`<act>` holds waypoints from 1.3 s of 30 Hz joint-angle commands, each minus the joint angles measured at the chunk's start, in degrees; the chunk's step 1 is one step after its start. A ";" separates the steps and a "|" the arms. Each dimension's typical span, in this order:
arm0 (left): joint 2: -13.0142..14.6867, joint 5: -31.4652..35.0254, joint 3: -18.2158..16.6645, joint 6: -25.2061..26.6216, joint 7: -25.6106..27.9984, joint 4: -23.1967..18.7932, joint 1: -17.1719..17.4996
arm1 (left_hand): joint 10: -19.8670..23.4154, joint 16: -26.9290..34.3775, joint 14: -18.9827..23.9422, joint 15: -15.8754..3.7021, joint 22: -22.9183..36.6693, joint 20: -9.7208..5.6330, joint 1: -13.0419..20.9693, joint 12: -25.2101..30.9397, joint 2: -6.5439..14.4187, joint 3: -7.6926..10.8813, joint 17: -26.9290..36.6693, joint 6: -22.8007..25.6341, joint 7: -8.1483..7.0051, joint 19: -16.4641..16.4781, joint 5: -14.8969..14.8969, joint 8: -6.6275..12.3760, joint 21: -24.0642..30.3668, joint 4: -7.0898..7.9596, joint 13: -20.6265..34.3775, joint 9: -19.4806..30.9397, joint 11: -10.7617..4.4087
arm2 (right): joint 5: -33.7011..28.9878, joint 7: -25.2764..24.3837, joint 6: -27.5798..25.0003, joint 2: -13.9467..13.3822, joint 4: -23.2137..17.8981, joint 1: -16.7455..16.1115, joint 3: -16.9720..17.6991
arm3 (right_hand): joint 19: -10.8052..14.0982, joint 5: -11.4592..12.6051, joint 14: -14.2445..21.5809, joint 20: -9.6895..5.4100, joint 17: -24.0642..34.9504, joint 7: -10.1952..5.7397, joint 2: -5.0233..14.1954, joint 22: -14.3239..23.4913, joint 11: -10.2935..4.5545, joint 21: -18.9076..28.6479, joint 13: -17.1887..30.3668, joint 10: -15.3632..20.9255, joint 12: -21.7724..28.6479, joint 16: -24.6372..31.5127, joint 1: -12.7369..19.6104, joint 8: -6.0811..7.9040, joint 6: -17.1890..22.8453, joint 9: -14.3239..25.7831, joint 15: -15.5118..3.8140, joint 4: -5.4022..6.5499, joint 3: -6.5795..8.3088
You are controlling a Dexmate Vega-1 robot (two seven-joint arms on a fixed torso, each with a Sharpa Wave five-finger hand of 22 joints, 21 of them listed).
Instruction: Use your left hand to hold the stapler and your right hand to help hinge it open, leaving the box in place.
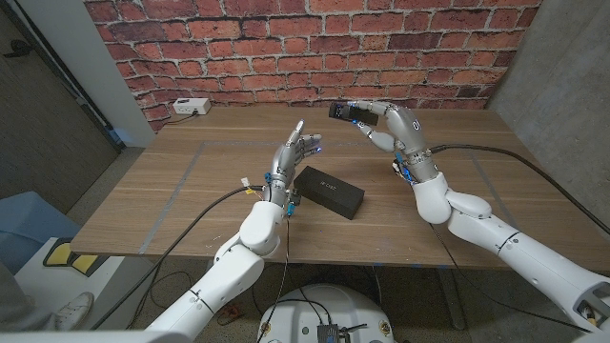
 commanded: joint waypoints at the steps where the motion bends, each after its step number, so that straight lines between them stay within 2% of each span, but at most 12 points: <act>1: -0.16 0.65 -0.13 -0.86 -0.67 0.88 -0.60 | -1.36 0.32 -0.85 -5.80 -0.08 0.27 0.92 -0.12 0.15 0.55 0.14 -1.50 -0.20 -0.31 -0.04 -1.24 -0.77 0.08 -0.27 -0.57 0.35 | 9.40 11.68 0.56 -0.77 -4.60 -2.56 3.00 | 0.49 0.11 3.07 -6.89 0.36 -0.35 1.88 0.12 -1.21 0.58 8.37 1.93 -0.12 -0.04 -0.93 0.39 2.87 0.20 -10.12 -0.24 -0.03; 5: -1.40 5.02 -0.24 -2.27 3.24 1.08 -0.14 | -1.59 1.00 0.39 -6.33 -0.11 0.12 2.98 0.26 2.12 2.09 0.05 -1.86 -0.69 0.65 0.06 -2.34 -1.00 -0.32 -0.67 -1.51 -0.06 | 13.72 15.23 2.39 -0.28 -4.09 -2.74 4.00 | 0.48 0.09 3.22 -6.89 0.36 -0.31 1.88 0.12 -1.21 0.71 8.29 2.05 -0.16 -0.02 -0.93 0.39 2.92 0.18 -10.12 -0.28 -0.05; 6: -1.53 5.74 -0.29 -2.64 3.72 1.14 -0.08 | -1.99 0.88 0.23 -6.53 -0.13 0.07 6.25 0.44 3.58 3.98 -0.13 -3.48 -1.68 0.85 -0.18 -4.03 -1.60 -1.35 -1.14 -2.56 -0.03 | 14.72 16.07 2.77 -0.18 -4.06 -2.82 4.29 | 0.49 0.09 3.23 -6.89 0.32 -0.14 1.87 0.12 -1.16 0.75 8.26 2.09 -0.17 -0.04 -0.92 0.39 2.93 0.17 -10.12 -0.31 -0.05; 8: -1.84 6.20 -0.32 -3.63 3.86 1.58 -0.07 | -2.82 0.79 0.03 -6.71 -0.13 -0.11 7.92 0.30 3.89 4.86 -0.21 -4.84 -2.71 0.98 -0.41 -5.18 -1.93 -1.75 -1.41 -3.15 -0.22 | 15.39 16.84 3.24 0.21 -3.99 -3.04 4.85 | 0.51 0.08 3.26 -6.89 0.30 -0.15 1.86 0.12 -1.08 0.83 8.22 2.14 -0.19 -0.05 -0.90 0.37 2.91 0.17 -10.12 -0.35 -0.06; 15: -2.12 7.35 -0.27 -4.44 3.64 2.28 -0.18 | -6.14 0.28 -2.05 -7.16 -0.04 -0.26 13.47 -0.03 2.69 6.96 -0.35 -11.78 -3.93 0.21 -0.69 -10.04 -3.57 -2.15 -2.33 -5.33 -1.20 | 22.82 24.32 4.54 0.71 -3.79 -3.14 6.01 | 0.45 0.07 3.64 -6.94 0.54 0.11 1.84 0.13 -1.11 1.07 8.52 1.88 -0.19 0.18 -0.87 0.23 2.61 0.15 -10.12 -0.46 -0.08; 18: -1.81 7.89 -0.45 -4.64 3.42 2.26 -0.22 | -7.32 0.10 -3.45 -7.18 -0.02 -0.48 14.91 -0.06 1.91 7.36 -0.35 -14.33 -3.26 -1.08 -0.74 -11.64 -4.60 -1.98 -2.62 -6.32 -1.19 | 24.74 26.39 4.44 1.04 -3.83 -3.39 6.63 | 0.40 0.09 3.86 -6.96 0.79 0.32 2.00 0.15 -1.08 1.23 8.82 1.60 -0.17 0.38 -0.81 0.10 2.23 0.19 -10.10 -0.48 -0.02; 21: -1.43 7.77 -0.58 -5.52 2.42 2.62 -0.46 | -8.34 -0.14 -5.42 -7.06 -0.01 -0.44 15.16 -0.06 1.04 7.16 -0.30 -12.76 -3.73 -2.44 -1.01 -11.24 -5.56 -1.57 -2.84 -6.98 -1.26 | 26.86 28.50 4.50 1.24 -4.07 -3.65 7.19 | 0.49 0.08 4.11 -6.93 1.00 0.61 2.07 0.17 -1.07 1.38 9.03 1.83 0.02 0.58 -0.79 0.10 2.15 0.22 -10.10 -0.48 0.00; 25: -0.81 7.79 -0.72 -6.01 1.18 2.76 -0.84 | -8.83 -0.18 -7.26 -7.02 0.02 -0.32 17.20 0.14 2.51 8.38 -0.34 -11.24 -3.82 -3.80 -0.50 -10.87 -6.58 -1.59 -3.08 -7.38 -1.73 | 30.01 31.46 4.57 1.43 -4.32 -3.86 7.80 | 1.17 0.03 4.82 -6.84 1.57 1.03 2.24 0.23 -1.02 2.02 9.64 2.04 0.37 1.13 -0.72 0.12 2.05 0.29 -10.08 -0.49 0.14; 29: -0.34 8.17 -0.77 -5.73 0.47 2.54 -1.14 | -9.20 -0.33 -8.58 -6.88 0.03 -0.07 18.41 0.21 2.48 8.71 -0.43 -10.65 -4.18 -4.68 -0.30 -10.75 -7.21 -1.83 -3.22 -7.56 -1.99 | 33.24 34.18 4.02 1.64 -4.75 -4.22 8.31 | 1.88 -0.03 5.71 -6.82 2.15 1.78 2.41 0.29 -0.54 2.73 10.34 2.51 0.87 1.70 -0.65 0.23 2.23 0.37 -10.03 -0.47 0.39; 30: -0.47 8.47 -0.78 -5.70 0.70 2.57 -1.18 | -9.20 -0.30 -8.59 -6.92 0.03 -0.05 18.45 0.22 2.44 8.70 -0.44 -10.58 -4.27 -4.79 -0.31 -10.73 -7.28 -1.83 -3.23 -7.57 -1.97 | 33.98 34.89 4.11 1.68 -4.67 -4.18 8.36 | 2.05 -0.04 5.96 -6.84 2.31 1.99 2.34 0.31 -0.23 2.93 10.54 2.88 1.10 1.86 -0.60 0.19 2.09 0.39 -10.05 -0.54 0.44; 32: -0.91 9.11 -0.80 -6.02 1.30 2.87 -1.31 | -7.82 0.17 -8.35 -7.61 0.04 0.00 19.45 0.96 1.67 8.53 -0.48 -8.77 -4.80 -4.72 -0.47 -10.19 -7.64 -1.90 -3.41 -7.78 -3.02 | 34.02 35.24 3.96 1.91 -4.64 -4.27 8.58 | 2.31 -0.02 6.33 -6.76 2.49 2.45 2.60 0.33 -0.15 3.22 10.83 3.03 1.27 2.04 -0.65 0.15 1.93 0.42 -9.97 -0.41 0.63; 39: -1.42 9.51 -0.80 -6.82 1.06 3.62 -2.02 | -6.15 0.44 -7.80 -8.14 0.06 -0.55 20.53 1.71 1.11 8.40 -0.53 -6.65 -4.92 -4.31 -0.60 -9.56 -7.86 -1.88 -3.54 -7.96 -3.19 | 36.70 37.97 3.61 2.44 -4.21 -4.16 8.79 | 2.62 0.11 6.93 -6.64 2.71 3.14 2.94 0.35 0.25 3.76 11.47 3.55 1.72 2.17 -0.98 0.13 1.75 0.48 -9.80 0.04 1.16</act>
